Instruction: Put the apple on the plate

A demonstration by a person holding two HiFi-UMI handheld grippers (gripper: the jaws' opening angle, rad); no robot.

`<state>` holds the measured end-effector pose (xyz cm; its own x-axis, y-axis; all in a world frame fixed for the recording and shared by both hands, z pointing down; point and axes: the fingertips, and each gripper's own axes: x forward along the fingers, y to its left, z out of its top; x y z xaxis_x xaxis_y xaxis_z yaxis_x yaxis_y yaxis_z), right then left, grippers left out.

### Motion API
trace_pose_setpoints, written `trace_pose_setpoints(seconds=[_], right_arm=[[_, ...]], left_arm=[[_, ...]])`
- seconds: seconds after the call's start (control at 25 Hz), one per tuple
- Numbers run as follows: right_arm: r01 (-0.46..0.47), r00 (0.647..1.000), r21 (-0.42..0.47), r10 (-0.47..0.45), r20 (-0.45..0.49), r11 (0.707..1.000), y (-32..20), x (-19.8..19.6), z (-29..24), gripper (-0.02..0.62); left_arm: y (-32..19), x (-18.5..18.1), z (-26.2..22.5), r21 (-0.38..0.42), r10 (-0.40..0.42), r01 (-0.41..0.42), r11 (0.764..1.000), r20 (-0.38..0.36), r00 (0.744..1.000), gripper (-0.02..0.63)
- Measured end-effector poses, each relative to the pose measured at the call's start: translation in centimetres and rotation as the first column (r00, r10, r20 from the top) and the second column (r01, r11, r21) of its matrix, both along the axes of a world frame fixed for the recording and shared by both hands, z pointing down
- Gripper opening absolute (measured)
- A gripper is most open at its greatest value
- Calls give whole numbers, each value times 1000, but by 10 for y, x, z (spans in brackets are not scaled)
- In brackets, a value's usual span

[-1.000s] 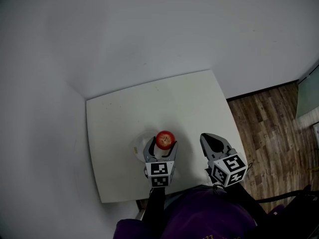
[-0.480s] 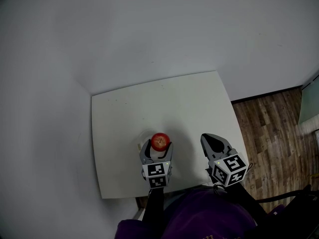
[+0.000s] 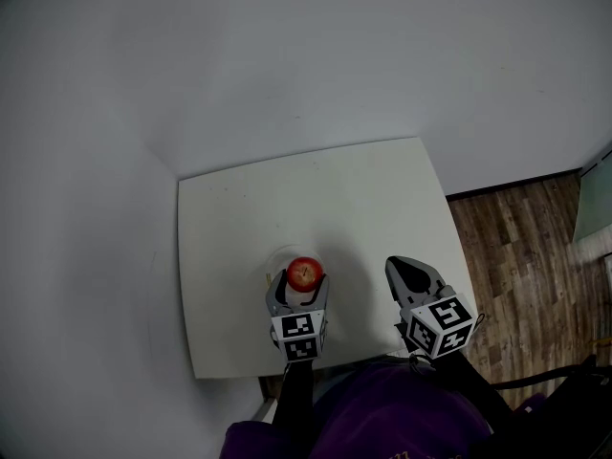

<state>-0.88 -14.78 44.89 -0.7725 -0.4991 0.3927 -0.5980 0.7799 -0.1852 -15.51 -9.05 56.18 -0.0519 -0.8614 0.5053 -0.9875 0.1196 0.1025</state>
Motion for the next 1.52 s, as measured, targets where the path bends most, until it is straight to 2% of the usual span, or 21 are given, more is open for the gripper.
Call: trace_pose_setpoints(seconds=[1.0, 1.52], right_arm=[[7, 1000, -7, -7, -10, 1000, 1, -1, -1, 11], [0, 1000, -5, 0, -16, 1000, 0, -2, 1, 11]], left_arm=[[13, -11, 29, -66, -42, 43, 997, 21, 999, 368], [13, -14, 36, -59, -34, 36, 998, 41, 999, 368]])
